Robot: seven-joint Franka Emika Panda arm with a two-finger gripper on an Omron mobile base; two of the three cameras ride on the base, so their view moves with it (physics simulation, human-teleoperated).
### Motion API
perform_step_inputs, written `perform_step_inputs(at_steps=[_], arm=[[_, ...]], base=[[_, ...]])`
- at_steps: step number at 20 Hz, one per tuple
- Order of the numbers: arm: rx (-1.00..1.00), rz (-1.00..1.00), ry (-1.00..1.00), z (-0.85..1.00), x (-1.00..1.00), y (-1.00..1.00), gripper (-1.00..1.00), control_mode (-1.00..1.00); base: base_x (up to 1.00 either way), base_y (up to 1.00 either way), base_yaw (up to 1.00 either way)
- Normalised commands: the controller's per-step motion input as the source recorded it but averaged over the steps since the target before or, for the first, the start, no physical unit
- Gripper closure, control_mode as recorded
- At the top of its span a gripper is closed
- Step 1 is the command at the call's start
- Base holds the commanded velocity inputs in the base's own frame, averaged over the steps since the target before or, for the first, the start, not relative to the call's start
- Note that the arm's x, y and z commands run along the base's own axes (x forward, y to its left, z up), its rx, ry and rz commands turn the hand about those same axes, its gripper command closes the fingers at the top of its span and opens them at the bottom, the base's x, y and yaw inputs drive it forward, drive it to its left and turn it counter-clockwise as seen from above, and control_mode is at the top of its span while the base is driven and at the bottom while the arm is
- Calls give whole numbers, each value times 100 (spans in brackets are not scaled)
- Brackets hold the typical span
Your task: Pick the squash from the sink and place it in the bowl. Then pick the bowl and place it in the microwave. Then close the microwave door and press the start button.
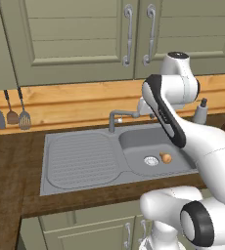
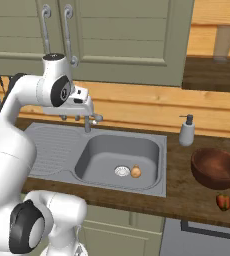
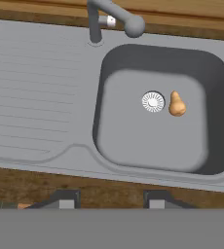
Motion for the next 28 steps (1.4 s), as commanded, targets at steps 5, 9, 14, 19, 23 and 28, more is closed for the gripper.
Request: perform_step_inputs(at_steps=[5,9,14,19,23,28], arm=[[0,0,1,-10,-5,0,-100,-100],[1,2,-8,-59,-41,-49,-100,-100],[8,2,0,-42,-34,-86,-100,-100],[4,0,7,-39,7,-54,-100,-100],[7,0,10,-32,24,-44,-100,-100],[13,0,7,-54,6,-32,-100,-100]], base=[[0,0,0],[0,0,0],[0,0,0],[0,0,0],[0,0,0],[0,0,0]])
